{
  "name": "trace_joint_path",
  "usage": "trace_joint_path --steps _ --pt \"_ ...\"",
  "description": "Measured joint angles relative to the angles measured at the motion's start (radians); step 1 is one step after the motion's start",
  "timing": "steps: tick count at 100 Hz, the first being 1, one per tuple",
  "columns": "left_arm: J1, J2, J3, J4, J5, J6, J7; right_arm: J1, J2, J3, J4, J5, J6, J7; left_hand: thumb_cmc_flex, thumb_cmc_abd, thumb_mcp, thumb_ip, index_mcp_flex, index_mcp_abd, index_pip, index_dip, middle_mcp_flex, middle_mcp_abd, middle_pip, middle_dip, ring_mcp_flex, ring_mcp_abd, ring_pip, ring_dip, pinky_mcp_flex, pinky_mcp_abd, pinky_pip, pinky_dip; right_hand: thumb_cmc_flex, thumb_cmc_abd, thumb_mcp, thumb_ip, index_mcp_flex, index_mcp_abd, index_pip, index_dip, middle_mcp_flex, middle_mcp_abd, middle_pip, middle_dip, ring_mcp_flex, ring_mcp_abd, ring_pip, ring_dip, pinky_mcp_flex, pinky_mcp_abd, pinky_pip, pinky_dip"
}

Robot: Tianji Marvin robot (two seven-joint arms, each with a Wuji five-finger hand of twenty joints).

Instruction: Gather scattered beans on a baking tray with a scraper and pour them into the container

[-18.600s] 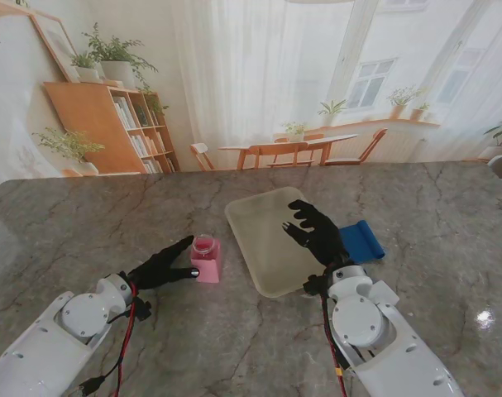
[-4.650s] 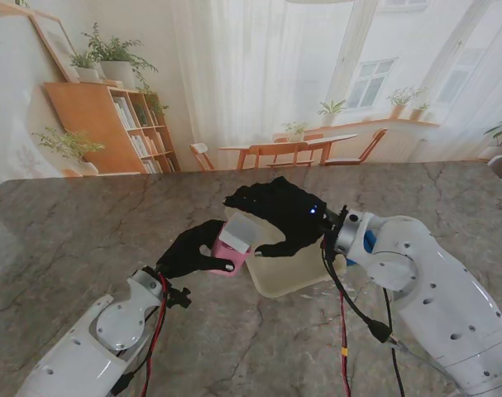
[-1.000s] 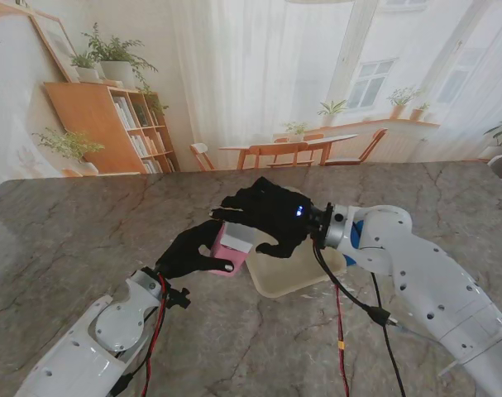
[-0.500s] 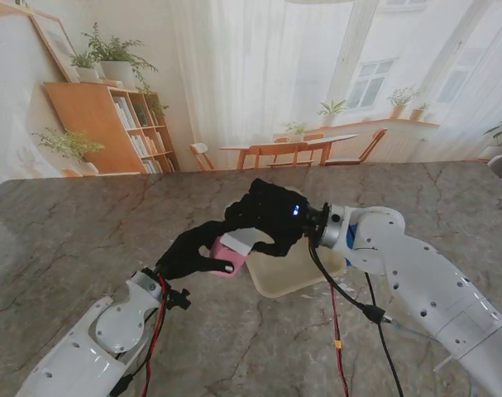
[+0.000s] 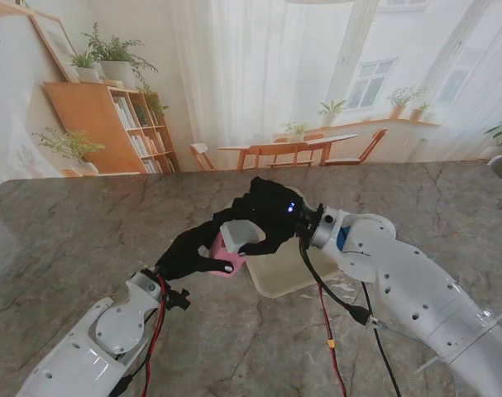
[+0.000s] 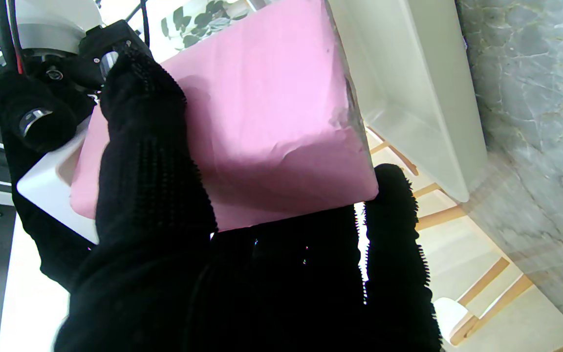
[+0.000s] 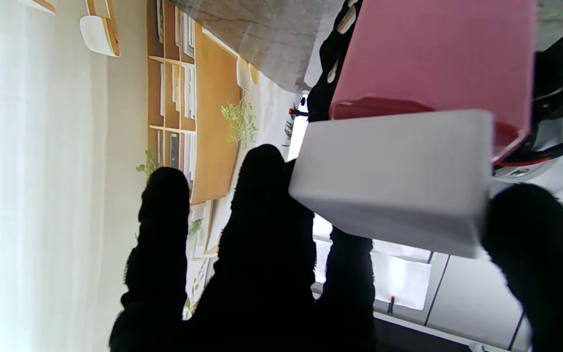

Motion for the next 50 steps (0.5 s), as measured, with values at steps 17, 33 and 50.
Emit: trace_joint_path --steps 17,33,50 --pt "0.002 0.000 -0.001 0.000 0.008 -0.003 0.007 -0.006 -0.012 -0.009 -0.001 0.023 0.033 0.003 0.000 0.000 0.000 0.000 0.000 0.000 0.000 0.000 0.000 0.000 0.000 0.000 0.000 0.000 0.000 0.000 0.000 0.000 0.000 0.000 -0.027 0.025 -0.050 -0.008 -0.006 -0.026 0.342 -0.278 0.127 0.006 0.041 0.025 0.123 -0.004 0.113 0.062 0.105 -0.026 0.041 0.000" --pt "0.004 0.000 -0.003 0.000 0.010 -0.003 0.008 -0.007 -0.017 -0.014 -0.001 0.029 0.046 0.005 0.000 0.000 0.000 0.000 0.000 0.000 0.000 0.000 0.000 -0.001 0.000 0.000 0.000 0.000 0.000 0.000 0.000 0.000 0.000 0.000 -0.028 0.025 -0.059 -0.040 -0.017 -0.040 0.481 -0.442 0.172 0.009 0.042 0.036 0.173 -0.004 0.141 0.077 0.145 -0.032 0.064 0.000" --pt "0.006 0.000 -0.004 -0.002 0.012 -0.003 0.009 -0.015 -0.022 -0.012 -0.004 0.043 0.064 0.013 0.000 0.000 0.000 0.000 0.001 0.000 0.000 0.000 0.000 -0.001 0.000 0.000 0.000 0.000 0.000 0.000 0.000 0.000 0.000 0.000 -0.028 0.024 -0.073 -0.069 -0.002 -0.049 0.516 -0.489 0.212 0.009 0.042 0.047 0.213 -0.004 0.160 0.085 0.172 -0.032 0.077 0.000"
